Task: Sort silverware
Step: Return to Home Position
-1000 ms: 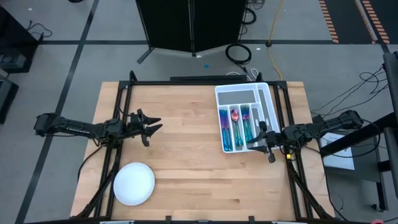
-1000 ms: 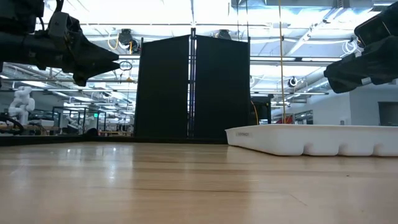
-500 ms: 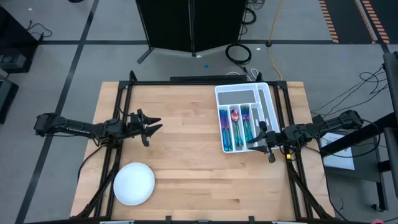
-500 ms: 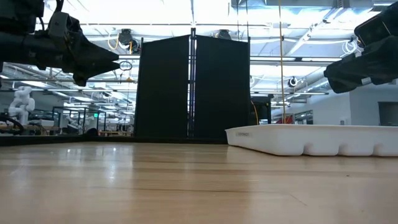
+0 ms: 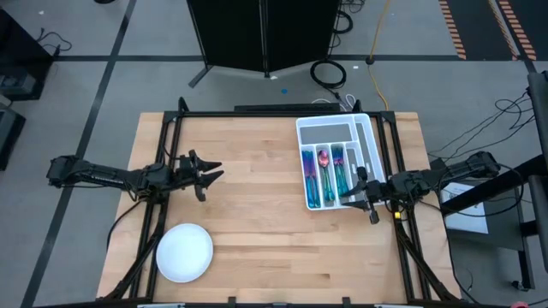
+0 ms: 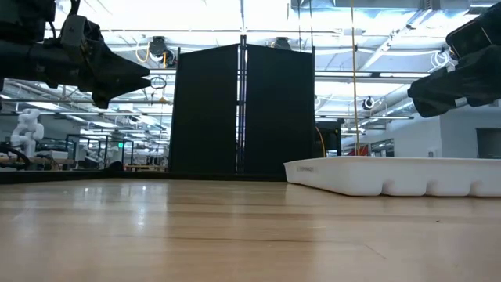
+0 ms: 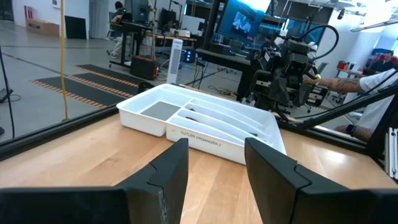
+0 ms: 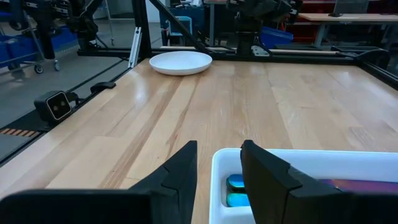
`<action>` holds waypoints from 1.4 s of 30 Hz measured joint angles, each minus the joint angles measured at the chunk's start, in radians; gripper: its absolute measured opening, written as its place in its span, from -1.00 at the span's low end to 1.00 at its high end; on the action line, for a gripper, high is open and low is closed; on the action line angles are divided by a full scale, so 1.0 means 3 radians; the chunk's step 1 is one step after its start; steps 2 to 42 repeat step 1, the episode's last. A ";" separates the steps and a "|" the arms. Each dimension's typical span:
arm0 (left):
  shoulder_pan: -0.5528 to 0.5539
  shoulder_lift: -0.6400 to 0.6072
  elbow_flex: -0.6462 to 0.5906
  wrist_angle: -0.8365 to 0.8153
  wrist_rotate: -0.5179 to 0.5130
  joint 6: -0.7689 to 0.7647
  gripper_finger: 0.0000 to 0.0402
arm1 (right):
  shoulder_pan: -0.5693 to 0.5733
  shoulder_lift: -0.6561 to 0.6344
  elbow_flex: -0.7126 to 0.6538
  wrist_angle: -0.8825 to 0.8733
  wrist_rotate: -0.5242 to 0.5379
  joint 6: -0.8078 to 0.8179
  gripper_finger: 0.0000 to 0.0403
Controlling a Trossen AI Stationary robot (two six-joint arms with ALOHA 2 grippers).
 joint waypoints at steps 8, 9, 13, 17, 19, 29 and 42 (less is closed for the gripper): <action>0.0001 0.0000 0.0000 -0.0001 0.0000 0.0000 -0.22 | 0.0000 0.0000 0.0000 0.0000 0.0000 0.0000 -0.45; 0.0001 0.0000 0.0000 -0.0001 0.0000 0.0000 -0.22 | 0.0000 0.0000 0.0000 0.0000 0.0000 0.0000 -0.45; 0.0001 0.0000 0.0000 -0.0001 0.0000 0.0000 -0.22 | 0.0000 0.0000 0.0000 0.0000 0.0000 0.0000 -0.45; 0.0001 0.0000 0.0000 -0.0001 0.0000 0.0000 -0.22 | 0.0000 0.0000 0.0000 0.0000 0.0000 0.0000 -0.45; 0.0001 0.0000 0.0000 -0.0001 0.0000 0.0000 -0.22 | 0.0000 0.0000 0.0000 0.0000 0.0000 0.0000 -0.45; 0.0001 0.0000 0.0000 -0.0001 0.0000 0.0000 -0.22 | 0.0000 0.0000 0.0000 0.0000 0.0000 0.0000 -0.45; 0.0001 0.0000 0.0000 -0.0001 0.0000 0.0000 -0.22 | 0.0000 0.0000 0.0000 0.0000 0.0000 0.0000 -0.45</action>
